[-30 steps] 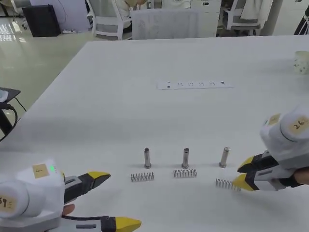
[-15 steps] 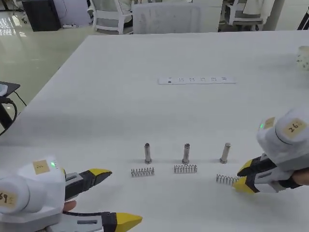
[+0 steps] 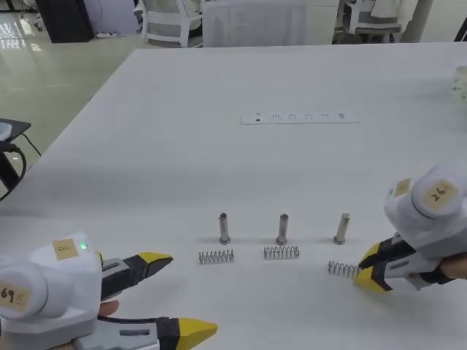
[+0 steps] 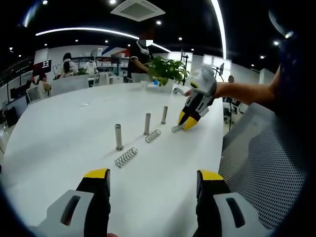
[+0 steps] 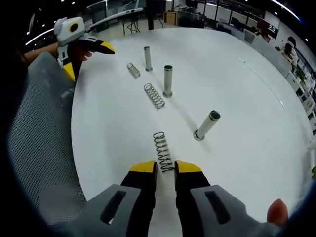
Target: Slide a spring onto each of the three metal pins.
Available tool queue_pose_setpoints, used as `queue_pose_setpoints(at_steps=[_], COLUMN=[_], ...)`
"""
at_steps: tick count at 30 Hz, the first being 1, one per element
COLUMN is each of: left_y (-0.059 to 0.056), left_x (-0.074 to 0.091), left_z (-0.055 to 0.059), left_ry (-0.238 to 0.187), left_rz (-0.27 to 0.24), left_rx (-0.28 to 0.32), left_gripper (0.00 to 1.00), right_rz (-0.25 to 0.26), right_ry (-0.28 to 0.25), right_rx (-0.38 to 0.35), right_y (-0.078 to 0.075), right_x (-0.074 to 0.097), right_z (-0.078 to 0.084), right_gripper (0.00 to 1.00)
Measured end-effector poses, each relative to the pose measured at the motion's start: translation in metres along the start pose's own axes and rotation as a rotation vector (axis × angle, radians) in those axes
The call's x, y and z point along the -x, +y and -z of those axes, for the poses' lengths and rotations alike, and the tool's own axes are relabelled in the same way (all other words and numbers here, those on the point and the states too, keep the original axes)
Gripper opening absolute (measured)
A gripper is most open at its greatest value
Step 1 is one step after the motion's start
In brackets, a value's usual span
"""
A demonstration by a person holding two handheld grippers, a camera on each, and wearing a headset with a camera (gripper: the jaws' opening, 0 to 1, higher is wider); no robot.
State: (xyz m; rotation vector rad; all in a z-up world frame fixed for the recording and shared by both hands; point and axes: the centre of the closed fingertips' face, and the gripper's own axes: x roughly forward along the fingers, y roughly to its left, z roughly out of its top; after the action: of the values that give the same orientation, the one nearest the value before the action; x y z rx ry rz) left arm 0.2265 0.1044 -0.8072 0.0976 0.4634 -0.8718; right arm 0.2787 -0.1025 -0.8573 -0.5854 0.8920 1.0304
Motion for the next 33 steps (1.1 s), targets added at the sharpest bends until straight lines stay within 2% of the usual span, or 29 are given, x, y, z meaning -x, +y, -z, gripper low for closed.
queue_pose_setpoints(at_steps=[17,33], left_y=[-0.004,-0.008], left_x=[-0.002,-0.003], left_z=[-0.002,-0.01], left_ry=[0.006,0.013], left_rz=[0.024,0.063], left_rx=[-0.016,-0.051], left_gripper=[0.64,0.61], right_rz=[-0.005,-0.011], right_ry=[0.019,0.011], right_rx=[0.04,0.043], right_y=[0.002,0.008], right_x=[0.0,0.006], right_z=[0.002,-0.005], right_gripper=[0.08,0.08])
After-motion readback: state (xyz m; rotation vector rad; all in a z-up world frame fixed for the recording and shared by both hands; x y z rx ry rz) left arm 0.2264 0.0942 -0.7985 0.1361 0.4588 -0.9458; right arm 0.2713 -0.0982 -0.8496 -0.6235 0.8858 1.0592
